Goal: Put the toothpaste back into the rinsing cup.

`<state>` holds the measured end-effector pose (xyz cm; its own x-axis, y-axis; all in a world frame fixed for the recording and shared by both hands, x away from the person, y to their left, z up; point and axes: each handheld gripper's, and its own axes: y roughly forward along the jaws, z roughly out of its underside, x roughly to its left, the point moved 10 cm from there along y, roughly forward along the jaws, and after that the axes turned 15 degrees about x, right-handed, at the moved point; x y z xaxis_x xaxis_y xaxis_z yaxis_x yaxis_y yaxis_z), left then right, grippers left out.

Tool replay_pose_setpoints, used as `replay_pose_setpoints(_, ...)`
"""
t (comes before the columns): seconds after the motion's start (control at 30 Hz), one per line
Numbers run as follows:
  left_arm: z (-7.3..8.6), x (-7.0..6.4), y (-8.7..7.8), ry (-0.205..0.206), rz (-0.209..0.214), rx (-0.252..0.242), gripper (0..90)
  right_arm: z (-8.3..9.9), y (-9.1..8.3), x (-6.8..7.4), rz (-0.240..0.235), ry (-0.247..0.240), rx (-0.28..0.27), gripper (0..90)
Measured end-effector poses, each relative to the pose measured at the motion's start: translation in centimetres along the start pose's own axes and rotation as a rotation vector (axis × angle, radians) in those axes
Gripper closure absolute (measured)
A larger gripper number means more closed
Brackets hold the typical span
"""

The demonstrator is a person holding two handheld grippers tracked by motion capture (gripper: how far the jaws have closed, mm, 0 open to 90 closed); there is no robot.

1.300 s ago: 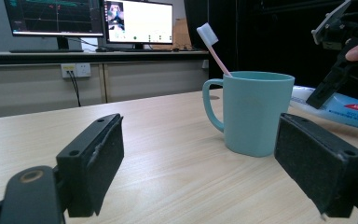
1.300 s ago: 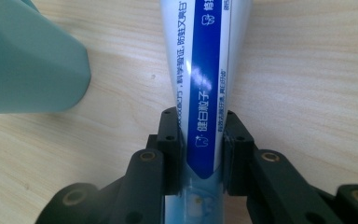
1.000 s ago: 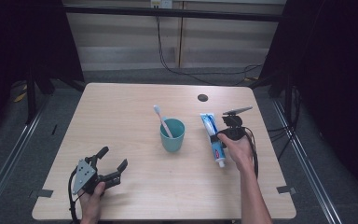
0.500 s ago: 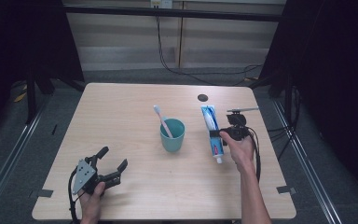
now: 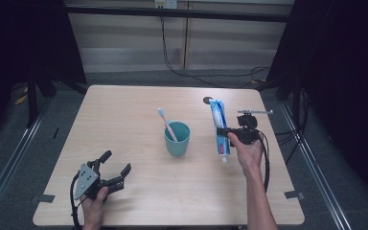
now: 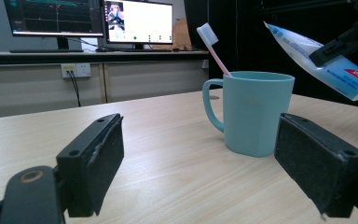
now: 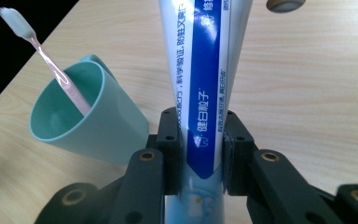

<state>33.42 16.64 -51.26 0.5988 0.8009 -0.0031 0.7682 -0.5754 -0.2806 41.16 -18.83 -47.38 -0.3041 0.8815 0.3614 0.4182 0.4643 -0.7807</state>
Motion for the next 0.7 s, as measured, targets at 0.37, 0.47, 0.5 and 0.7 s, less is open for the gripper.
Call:
replay_pose_setpoints(0.37, 0.0, 0.0, 0.0, 0.001, 0.000, 0.000, 15.9, -0.4, -1.0, 0.2, 0.008, -0.024, -0.097, 73.3)
replay_pose_setpoints(0.47, 0.0, 0.0, 0.0, 0.000, 0.000, -0.001, 15.9, -0.6, -1.2, 0.4, 0.001, -0.031, -0.130, 73.3)
replay_pose_setpoints(0.5, 0.0, 0.0, 0.0, -0.001, 0.002, 0.000, 15.9, -0.6, -1.3, 0.5, 0.004, -0.031, -0.140, 73.3)
replay_pose_setpoints(0.7, 0.0, 0.0, 0.0, 0.000, 0.000, 0.000, 15.9, -1.0, -1.8, 0.8, 0.011, -0.043, -0.178, 73.2)
